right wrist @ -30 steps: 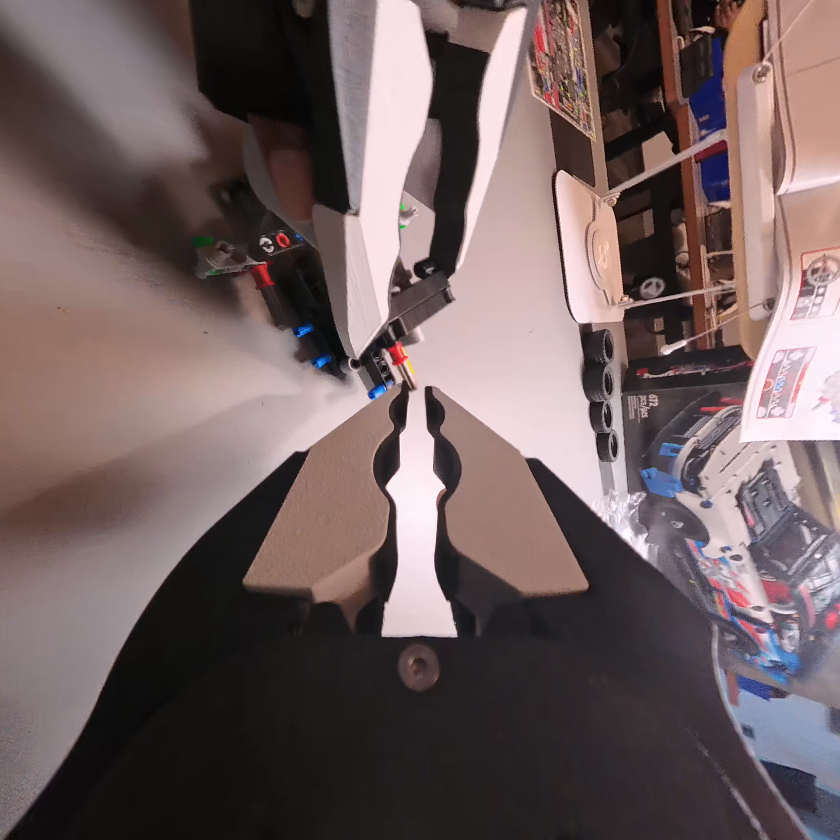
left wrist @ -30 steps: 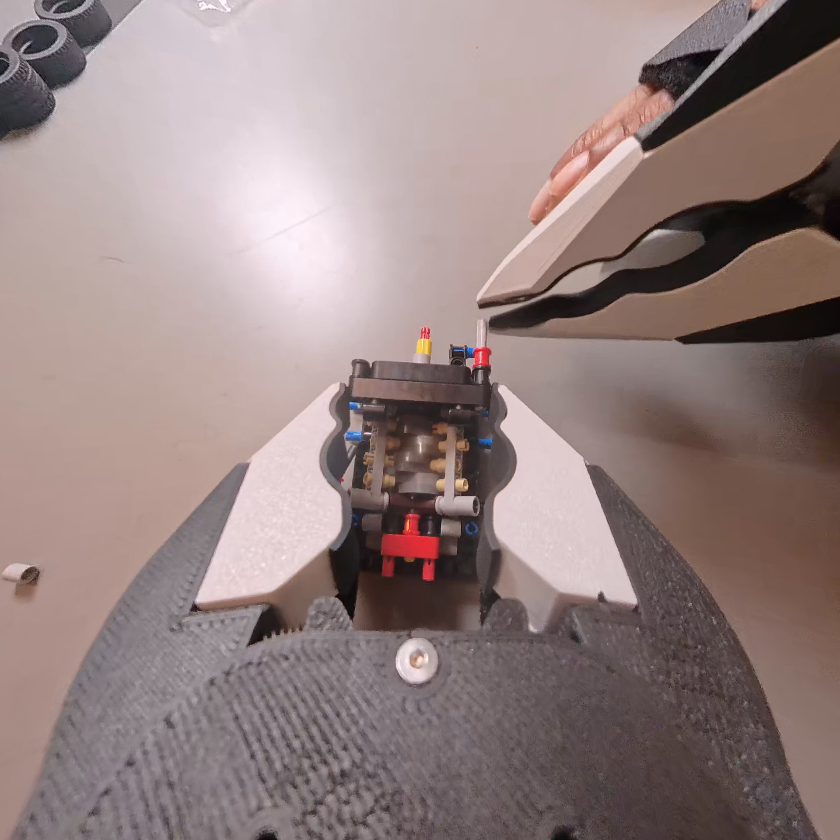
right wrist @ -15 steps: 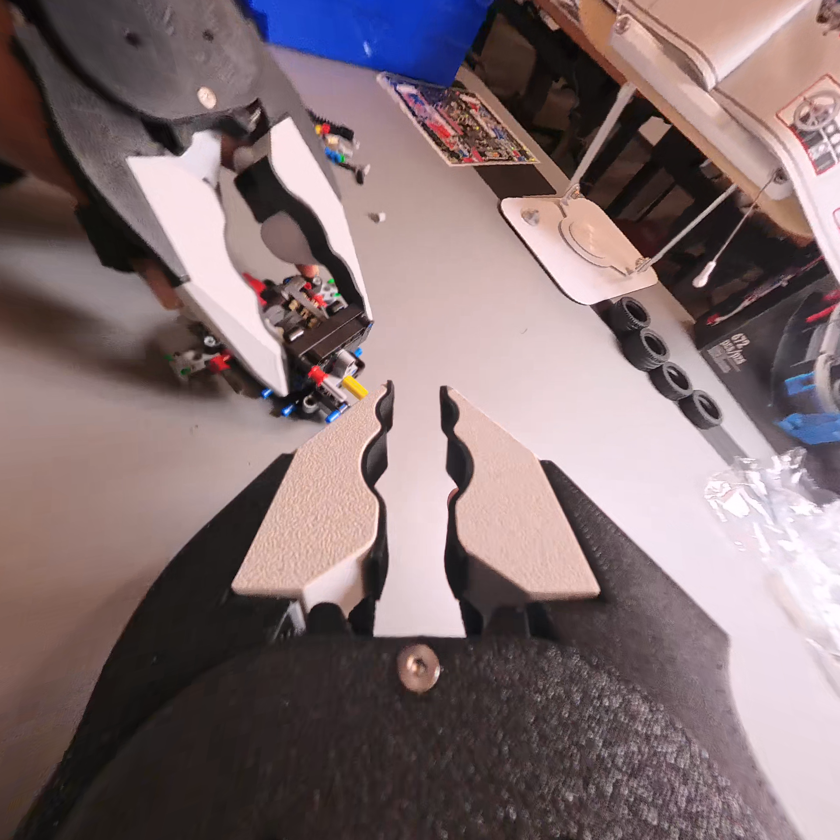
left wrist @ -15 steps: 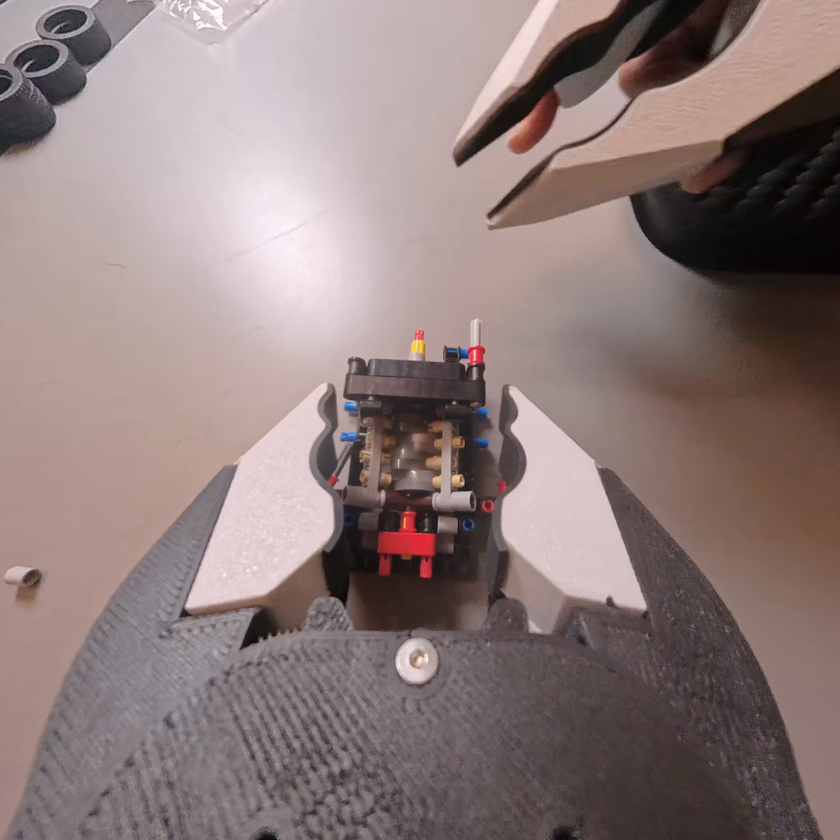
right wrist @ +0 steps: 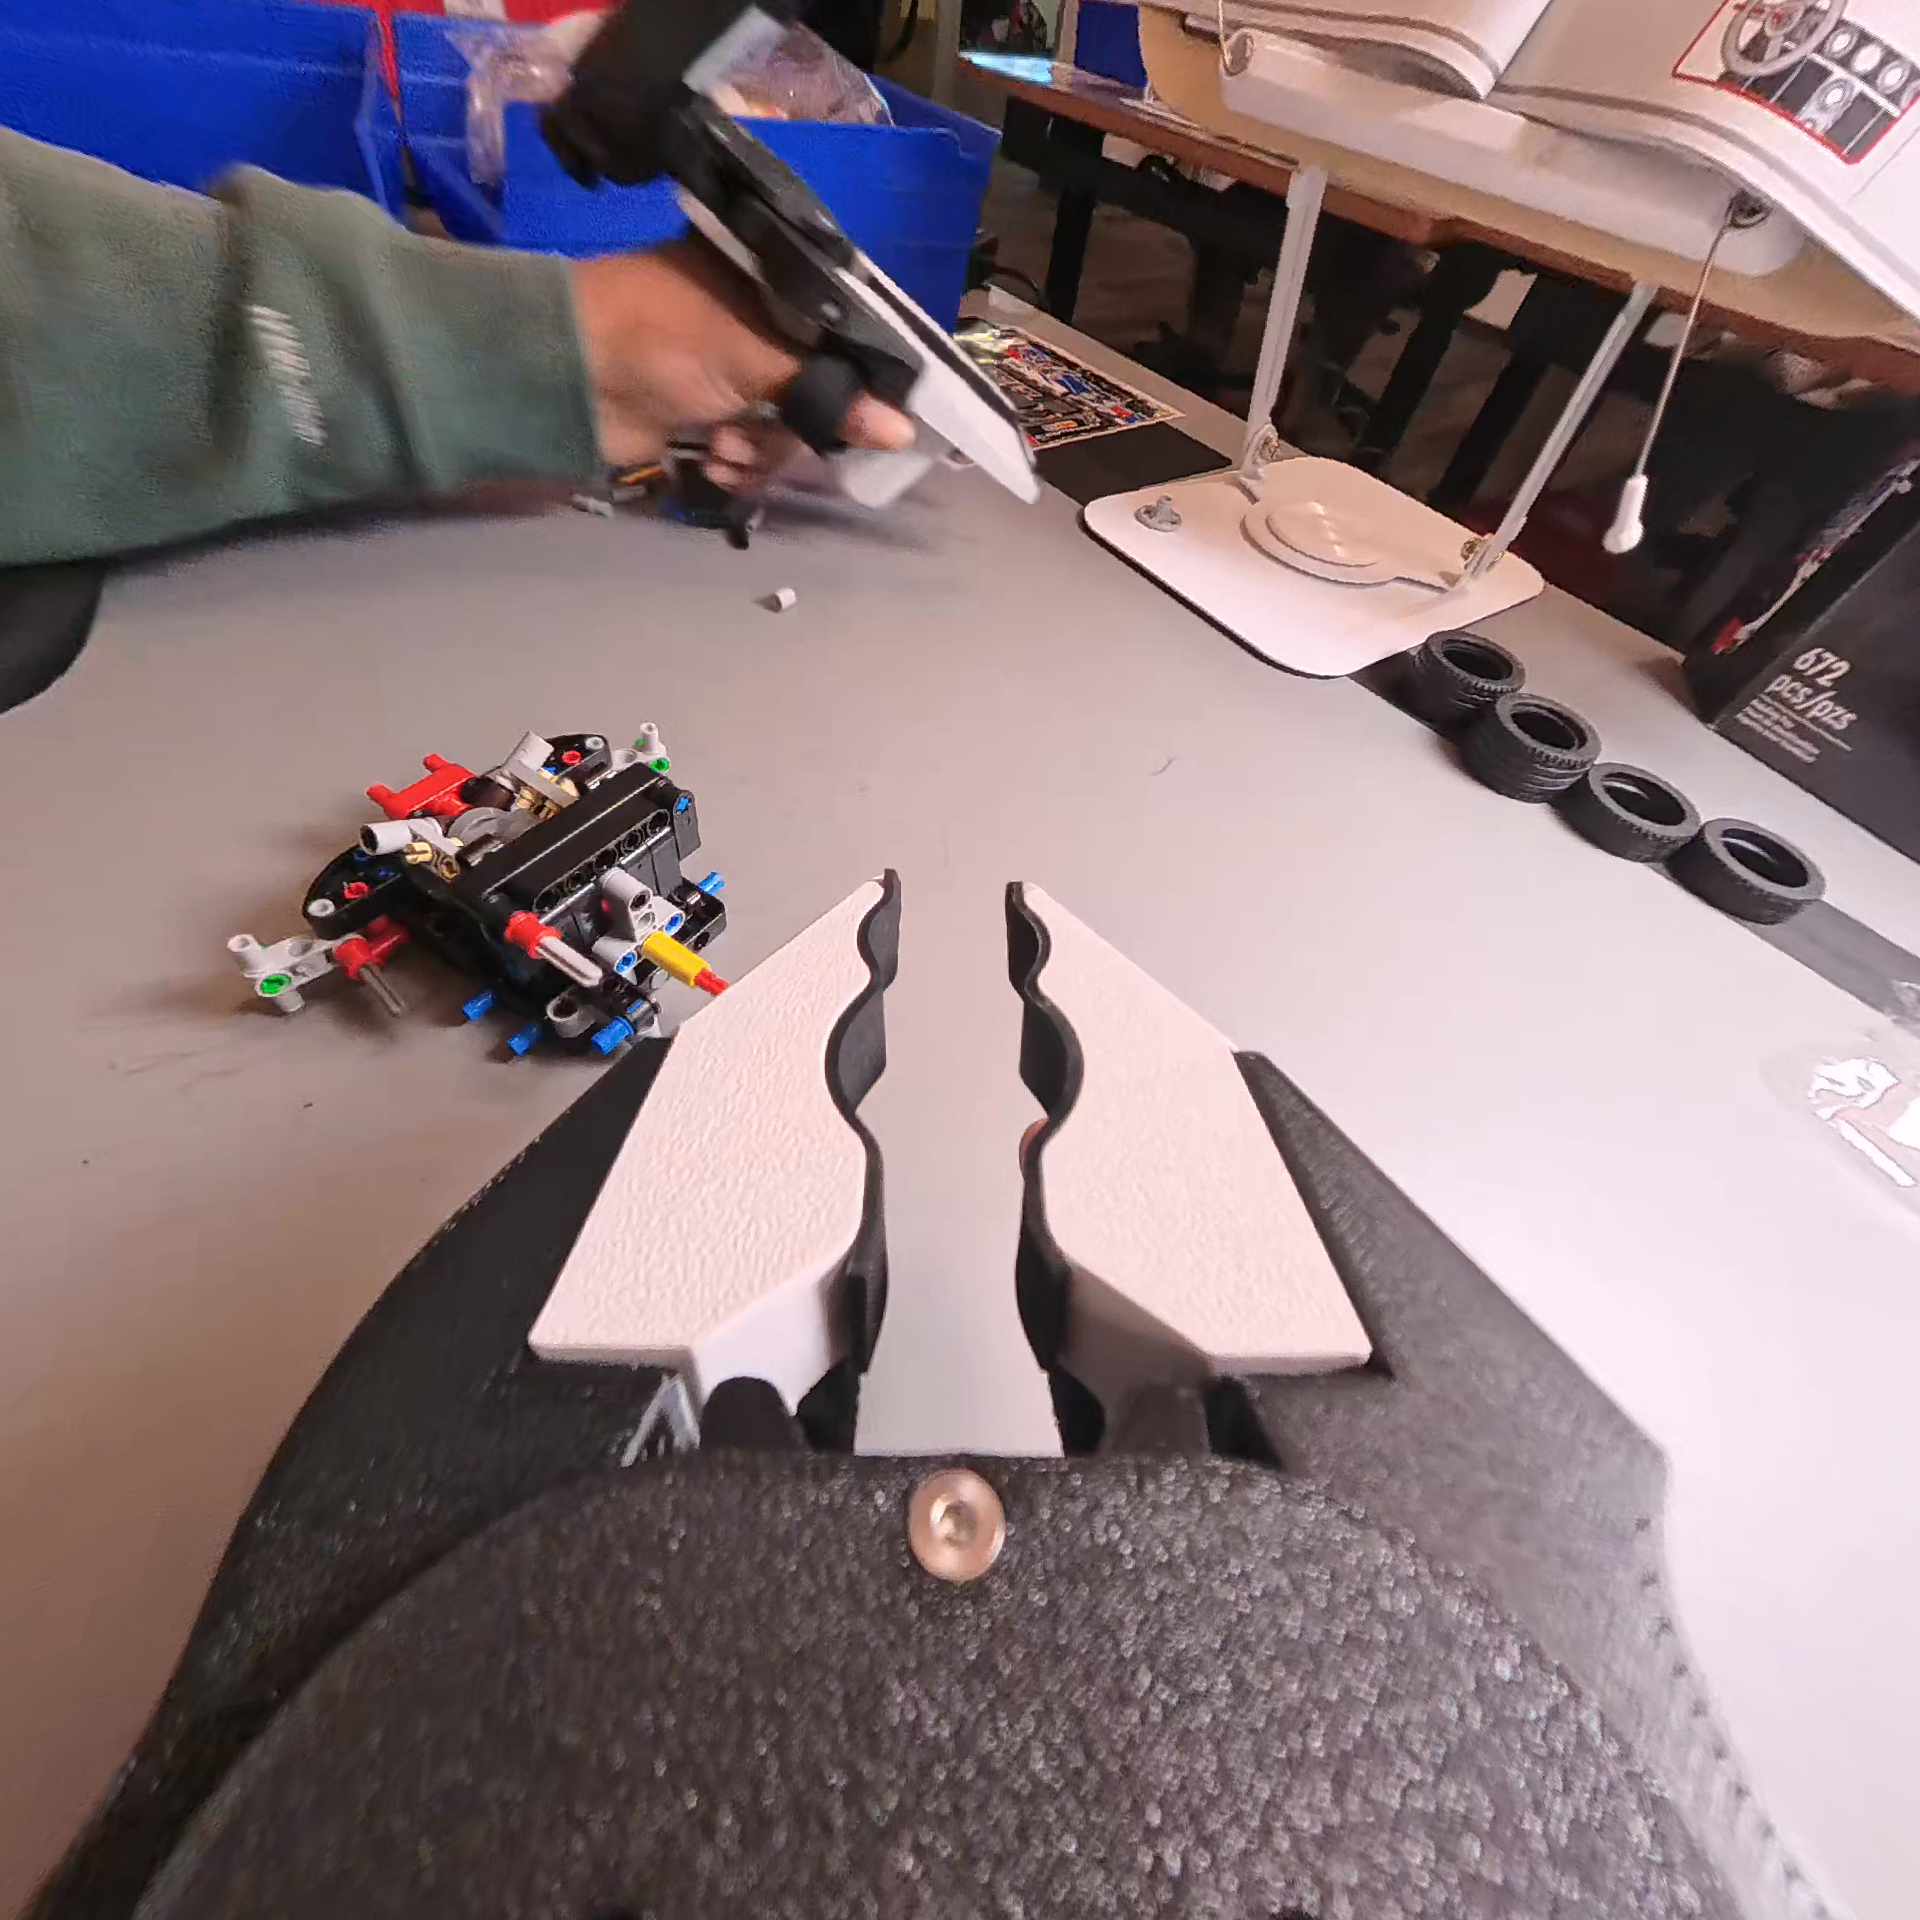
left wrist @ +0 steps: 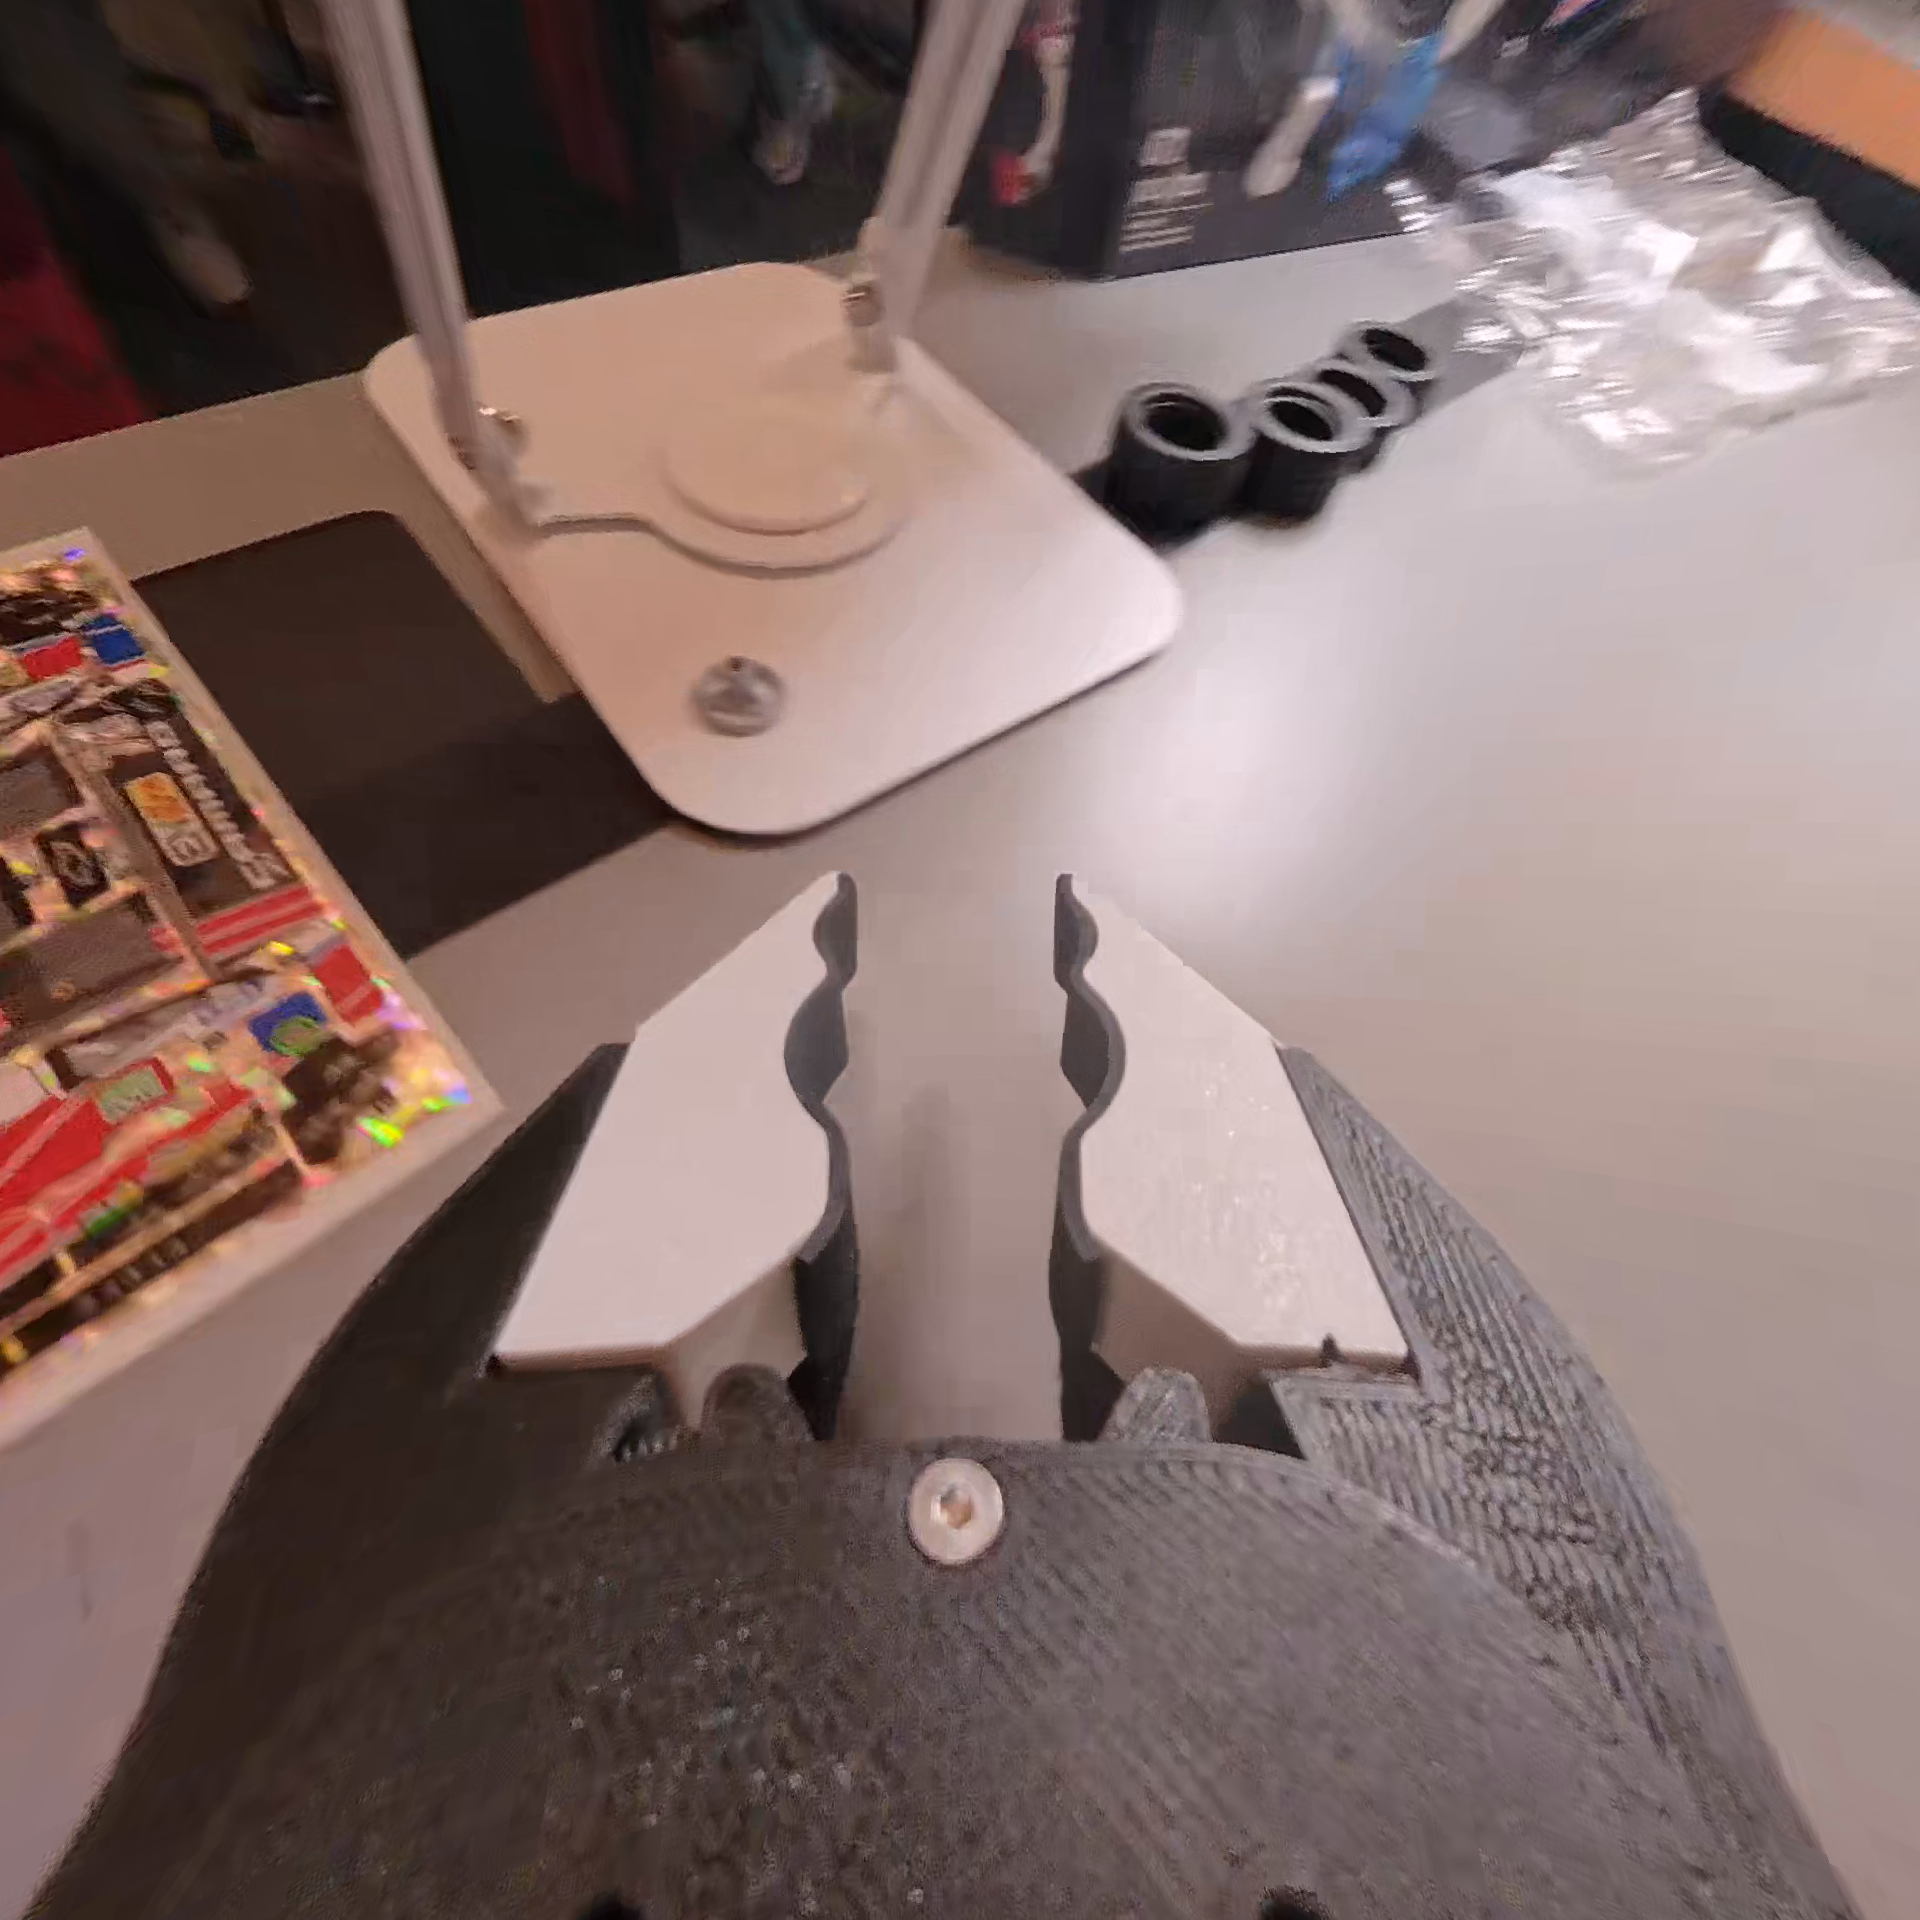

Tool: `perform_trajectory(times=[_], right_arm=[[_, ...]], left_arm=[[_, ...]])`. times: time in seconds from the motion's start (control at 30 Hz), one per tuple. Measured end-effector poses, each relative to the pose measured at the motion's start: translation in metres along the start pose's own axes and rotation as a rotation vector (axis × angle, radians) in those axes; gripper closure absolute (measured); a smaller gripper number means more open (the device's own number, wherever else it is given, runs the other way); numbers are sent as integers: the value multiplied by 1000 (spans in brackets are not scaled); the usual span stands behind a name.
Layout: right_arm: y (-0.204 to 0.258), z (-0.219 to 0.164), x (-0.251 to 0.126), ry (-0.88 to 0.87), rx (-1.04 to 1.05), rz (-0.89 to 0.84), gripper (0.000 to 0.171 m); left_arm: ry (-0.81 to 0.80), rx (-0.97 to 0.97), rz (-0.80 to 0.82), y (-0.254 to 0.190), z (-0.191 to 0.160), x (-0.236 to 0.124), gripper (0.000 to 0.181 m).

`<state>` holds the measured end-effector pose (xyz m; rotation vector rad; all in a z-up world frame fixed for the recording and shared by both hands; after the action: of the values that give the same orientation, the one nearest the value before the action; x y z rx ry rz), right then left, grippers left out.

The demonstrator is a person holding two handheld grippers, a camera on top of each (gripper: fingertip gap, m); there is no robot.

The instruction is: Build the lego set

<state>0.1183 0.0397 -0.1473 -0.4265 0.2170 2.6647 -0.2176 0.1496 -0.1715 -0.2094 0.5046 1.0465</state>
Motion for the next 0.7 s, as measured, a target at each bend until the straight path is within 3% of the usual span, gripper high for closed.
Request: perform_trajectory(times=[0.13, 0.37, 0.7], right_arm=[[-7, -6, -6, -23, 37, 4, 155], [-14, -4, -7, -42, 102, 49, 155], [-12, -7, -8, -34, 92, 53, 155]], left_arm=[[39, 36, 76, 38, 9, 40, 150], [195, 141, 92, 55, 19, 77, 158], [216, 200, 79, 50, 24, 72, 167]])
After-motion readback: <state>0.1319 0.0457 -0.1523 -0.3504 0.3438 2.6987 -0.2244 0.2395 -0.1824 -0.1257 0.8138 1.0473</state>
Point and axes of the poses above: each gripper's, where its closed fingertips meet, x out along the fingers, z out of its top, y = z × x across the jaws, the point moved 8 cm from there along -x, back along the fingers, and after that the axes turned 13 degrees about x, right-handed, at the moved point
